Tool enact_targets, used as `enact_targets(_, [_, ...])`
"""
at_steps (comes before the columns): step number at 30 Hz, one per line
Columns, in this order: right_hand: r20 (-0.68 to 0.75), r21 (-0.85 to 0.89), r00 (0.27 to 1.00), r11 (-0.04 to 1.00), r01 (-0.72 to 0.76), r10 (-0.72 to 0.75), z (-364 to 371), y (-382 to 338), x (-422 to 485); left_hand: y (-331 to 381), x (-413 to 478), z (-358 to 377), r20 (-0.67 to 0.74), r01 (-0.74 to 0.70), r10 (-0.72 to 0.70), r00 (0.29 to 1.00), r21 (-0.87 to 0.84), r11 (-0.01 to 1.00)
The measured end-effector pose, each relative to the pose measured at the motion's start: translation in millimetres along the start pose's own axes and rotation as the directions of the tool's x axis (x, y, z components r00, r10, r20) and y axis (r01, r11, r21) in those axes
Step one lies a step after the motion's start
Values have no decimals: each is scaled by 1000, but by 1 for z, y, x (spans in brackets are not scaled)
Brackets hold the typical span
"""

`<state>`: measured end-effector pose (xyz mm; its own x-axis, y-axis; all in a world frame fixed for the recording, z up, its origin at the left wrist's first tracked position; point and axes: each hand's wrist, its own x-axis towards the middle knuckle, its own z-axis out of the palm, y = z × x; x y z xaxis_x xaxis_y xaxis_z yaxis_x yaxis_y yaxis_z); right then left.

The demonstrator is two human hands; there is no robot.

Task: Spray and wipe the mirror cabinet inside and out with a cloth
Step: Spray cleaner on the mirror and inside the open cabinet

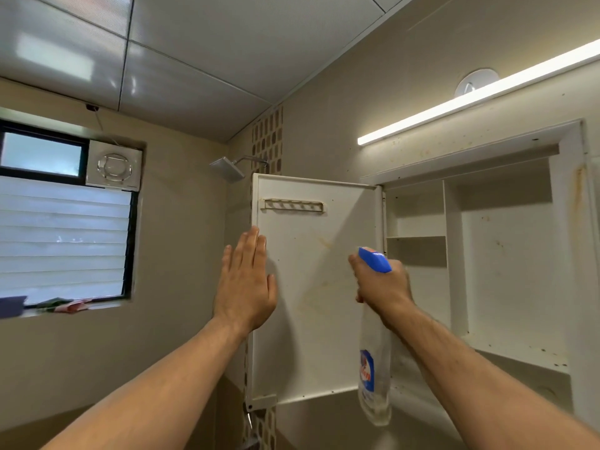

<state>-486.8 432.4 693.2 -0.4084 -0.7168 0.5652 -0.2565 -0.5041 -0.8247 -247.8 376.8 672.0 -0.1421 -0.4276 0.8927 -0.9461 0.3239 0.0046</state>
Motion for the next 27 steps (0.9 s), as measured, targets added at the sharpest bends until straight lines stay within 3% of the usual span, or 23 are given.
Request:
enact_targets(3, [-130, -44, 989, 996, -78, 72, -22, 11, 10, 3, -3, 3, 3, -41, 41, 999, 30, 999])
enact_targets(11, [-230, -74, 961, 982, -176, 155, -59, 45, 14, 5, -12, 14, 60, -74, 69, 996, 79, 994])
enact_targets(15, [-107, -18, 984, 989, -145, 142, -57, 51, 0, 5, -21, 17, 66, -73, 67, 996, 95, 993])
enact_targets(21, [6, -106, 988, 982, -154, 155, -28, 56, -38, 1, -39, 22, 57, -51, 45, 997, 105, 993])
enact_targets(27, [268, -107, 963, 994, -11, 40, 11, 50, -85, -15, -66, 23, 70, 65, -71, 995, 83, 994])
